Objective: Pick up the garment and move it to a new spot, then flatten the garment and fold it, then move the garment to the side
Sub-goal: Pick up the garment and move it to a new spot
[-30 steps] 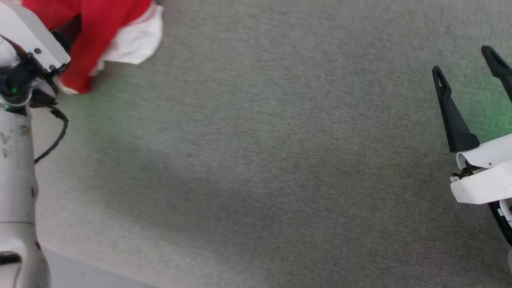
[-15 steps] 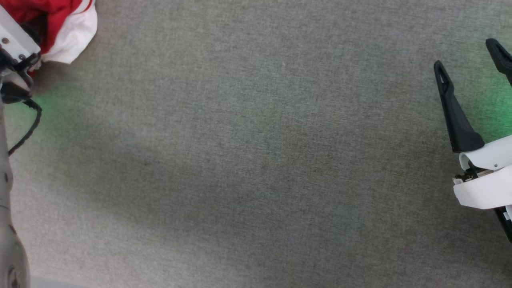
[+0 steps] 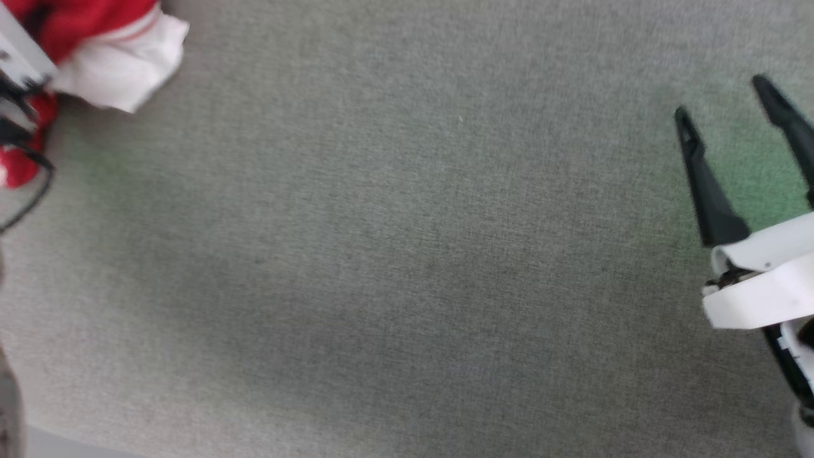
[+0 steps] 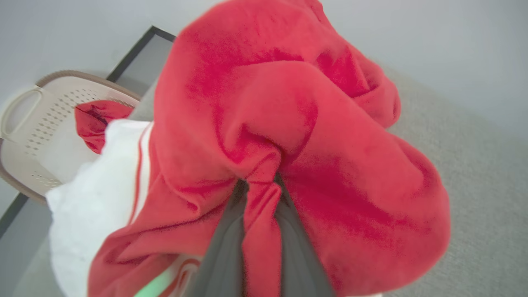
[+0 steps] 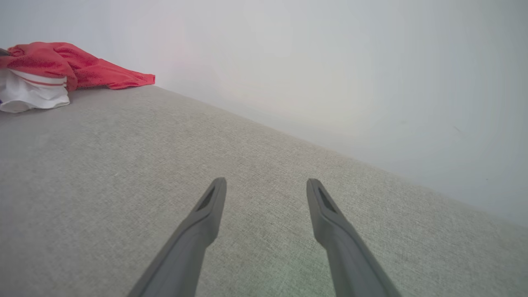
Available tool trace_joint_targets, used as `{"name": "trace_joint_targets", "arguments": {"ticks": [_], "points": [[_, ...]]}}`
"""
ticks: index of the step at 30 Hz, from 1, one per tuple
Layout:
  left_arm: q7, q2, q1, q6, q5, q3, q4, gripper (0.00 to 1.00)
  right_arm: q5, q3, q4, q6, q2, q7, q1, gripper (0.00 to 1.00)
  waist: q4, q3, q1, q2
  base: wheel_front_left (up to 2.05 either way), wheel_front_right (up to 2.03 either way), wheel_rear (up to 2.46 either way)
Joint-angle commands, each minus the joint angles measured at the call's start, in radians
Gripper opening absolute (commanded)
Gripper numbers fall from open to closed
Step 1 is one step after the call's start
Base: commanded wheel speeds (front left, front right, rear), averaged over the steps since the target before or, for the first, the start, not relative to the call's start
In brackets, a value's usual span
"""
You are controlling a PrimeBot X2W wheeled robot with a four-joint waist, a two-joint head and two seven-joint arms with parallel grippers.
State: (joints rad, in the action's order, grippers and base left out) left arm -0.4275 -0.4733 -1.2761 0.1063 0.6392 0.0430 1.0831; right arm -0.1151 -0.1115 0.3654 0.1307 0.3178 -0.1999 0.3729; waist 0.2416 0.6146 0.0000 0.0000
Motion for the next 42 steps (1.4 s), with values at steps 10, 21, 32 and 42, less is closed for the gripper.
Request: {"name": "trace_joint_targets", "arguments": {"ticks": [10, 21, 32, 42], "points": [[0.089, -0.063, -0.068, 0.015, -0.057, 0.056, -0.079, 0.0, -0.02, -0.014, -0.097, 0.0, -0.057, 0.084, -0.048, 1.0, 0.022, -0.193, 0.0, 0.0, 0.0, 0.0, 0.0], [0.086, -0.09, -0.094, 0.021, -0.082, 0.115, -0.241, 0.0, -0.02, -0.004, -0.188, 0.0, -0.129, 0.172, -0.072, 1.0, -0.003, -0.346, 0.0, 0.0, 0.0, 0.0, 0.0], [-0.085, -0.086, -0.019, 0.016, -0.027, 0.157, -0.449, 0.0, 0.006, 0.088, -0.242, 0.0, -0.165, 0.229, -0.094, 1.0, -0.078, -0.411, 0.0, 0.0, 0.0, 0.0, 0.0], [-0.242, -0.048, 0.11, -0.052, 0.027, 0.185, -0.736, 0.0, 0.05, 0.223, -0.298, 0.0, -0.197, 0.279, -0.123, 1.0, -0.193, -0.424, 0.0, 0.0, 0.0, 0.0, 0.0]]}}
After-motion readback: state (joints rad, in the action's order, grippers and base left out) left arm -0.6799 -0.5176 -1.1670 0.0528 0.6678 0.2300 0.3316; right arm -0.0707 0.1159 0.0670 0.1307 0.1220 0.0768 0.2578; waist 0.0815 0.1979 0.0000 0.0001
